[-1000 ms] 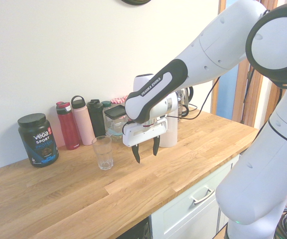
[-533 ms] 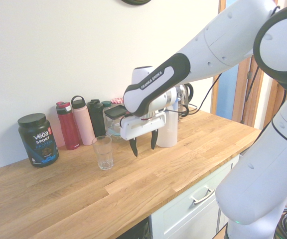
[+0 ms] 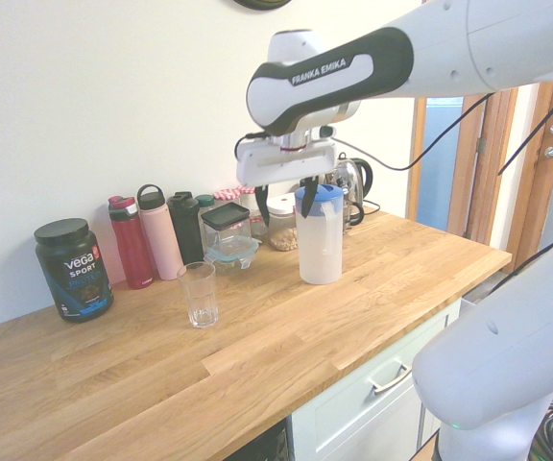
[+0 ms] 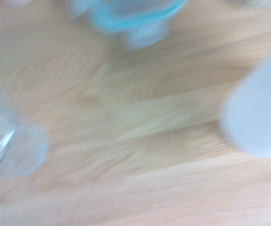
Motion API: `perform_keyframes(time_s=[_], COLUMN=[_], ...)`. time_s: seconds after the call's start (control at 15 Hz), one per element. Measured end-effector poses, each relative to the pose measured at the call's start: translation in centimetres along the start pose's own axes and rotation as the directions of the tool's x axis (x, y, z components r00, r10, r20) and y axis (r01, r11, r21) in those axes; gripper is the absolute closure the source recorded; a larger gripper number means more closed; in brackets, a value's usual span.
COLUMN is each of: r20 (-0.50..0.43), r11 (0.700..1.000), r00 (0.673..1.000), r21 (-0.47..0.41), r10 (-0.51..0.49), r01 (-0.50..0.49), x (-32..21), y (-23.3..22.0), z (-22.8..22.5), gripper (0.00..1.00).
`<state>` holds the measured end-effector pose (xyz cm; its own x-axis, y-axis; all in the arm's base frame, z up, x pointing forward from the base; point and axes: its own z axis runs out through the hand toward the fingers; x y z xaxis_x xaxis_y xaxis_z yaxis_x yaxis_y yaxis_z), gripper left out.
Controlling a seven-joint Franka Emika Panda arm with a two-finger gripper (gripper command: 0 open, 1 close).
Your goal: Pour me some water
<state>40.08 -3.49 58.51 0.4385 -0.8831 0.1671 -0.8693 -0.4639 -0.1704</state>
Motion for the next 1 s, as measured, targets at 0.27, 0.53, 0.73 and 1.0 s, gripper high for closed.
perform_keyframes(time_s=[0.27, 0.53, 0.73, 1.0], r20=[-0.018, -0.007, -0.001, 0.007], r11=[0.993, 0.985, 0.982, 0.985], r00=[0.993, 0.986, 0.984, 0.987], r21=[-0.015, -0.042, -0.058, -0.066], r10=[0.119, 0.166, 0.18, 0.162], r01=[-0.12, -0.166, -0.179, -0.161], x=[4.7, 6.9, 8.4, 9.5], y=[3.9, 5.2, 5.0, 4.0], z=[-1.0, 1.9, 5.3, 8.8], gripper=[0.0, 0.0, 0.0, 1.0])
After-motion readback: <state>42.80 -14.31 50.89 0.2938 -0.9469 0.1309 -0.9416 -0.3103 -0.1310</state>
